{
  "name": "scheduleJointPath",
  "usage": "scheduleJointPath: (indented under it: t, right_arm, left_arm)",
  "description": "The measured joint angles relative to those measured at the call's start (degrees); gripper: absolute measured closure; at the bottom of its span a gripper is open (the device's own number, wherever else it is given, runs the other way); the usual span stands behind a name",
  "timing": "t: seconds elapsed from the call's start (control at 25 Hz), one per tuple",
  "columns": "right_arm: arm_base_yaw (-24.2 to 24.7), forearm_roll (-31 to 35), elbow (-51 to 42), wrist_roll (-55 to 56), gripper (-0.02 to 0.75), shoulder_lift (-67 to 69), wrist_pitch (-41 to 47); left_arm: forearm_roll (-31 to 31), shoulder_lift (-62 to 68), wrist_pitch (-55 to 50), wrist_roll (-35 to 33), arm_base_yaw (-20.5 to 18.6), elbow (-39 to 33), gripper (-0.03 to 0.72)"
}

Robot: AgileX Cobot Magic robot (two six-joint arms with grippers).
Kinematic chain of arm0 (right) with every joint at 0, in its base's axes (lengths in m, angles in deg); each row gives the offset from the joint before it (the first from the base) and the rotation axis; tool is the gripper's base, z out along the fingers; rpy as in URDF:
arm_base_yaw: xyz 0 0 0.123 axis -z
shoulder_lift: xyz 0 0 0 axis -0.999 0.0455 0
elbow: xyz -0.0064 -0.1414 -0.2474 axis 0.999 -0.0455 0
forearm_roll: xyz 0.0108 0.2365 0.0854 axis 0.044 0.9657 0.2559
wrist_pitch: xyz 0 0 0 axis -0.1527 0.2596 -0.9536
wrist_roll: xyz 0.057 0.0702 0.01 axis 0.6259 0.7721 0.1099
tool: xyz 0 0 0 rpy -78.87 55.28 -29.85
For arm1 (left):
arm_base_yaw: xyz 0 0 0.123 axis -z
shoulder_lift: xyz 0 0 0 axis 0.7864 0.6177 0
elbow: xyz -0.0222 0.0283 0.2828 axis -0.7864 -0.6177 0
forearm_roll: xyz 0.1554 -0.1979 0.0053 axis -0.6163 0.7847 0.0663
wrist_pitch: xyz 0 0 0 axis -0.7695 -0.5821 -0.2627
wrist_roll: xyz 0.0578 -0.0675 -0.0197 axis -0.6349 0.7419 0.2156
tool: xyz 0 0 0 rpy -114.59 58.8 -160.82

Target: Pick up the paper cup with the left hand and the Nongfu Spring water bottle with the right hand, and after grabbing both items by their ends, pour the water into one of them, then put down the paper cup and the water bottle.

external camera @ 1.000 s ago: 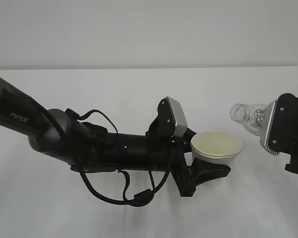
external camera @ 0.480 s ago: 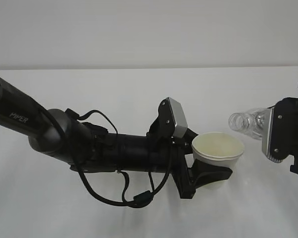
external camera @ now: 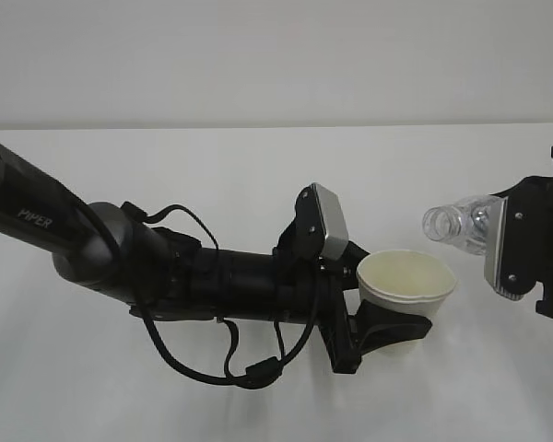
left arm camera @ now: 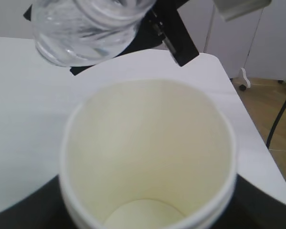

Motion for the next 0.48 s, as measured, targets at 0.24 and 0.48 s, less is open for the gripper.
scheduleJointPath:
  t: [0.24, 0.48]
  right_arm:
    - [0.0, 0.0, 0.0, -1.0, 0.339, 0.0, -0.7]
    - [0.0, 0.0, 0.0, -3.0, 0.339, 0.0, -1.7]
  left_arm:
    - [0.0, 0.0, 0.0, 0.0, 0.0, 0.0, 0.216]
    - [-0.1, 0.0, 0.0, 0.8, 0.0, 0.0, 0.216]
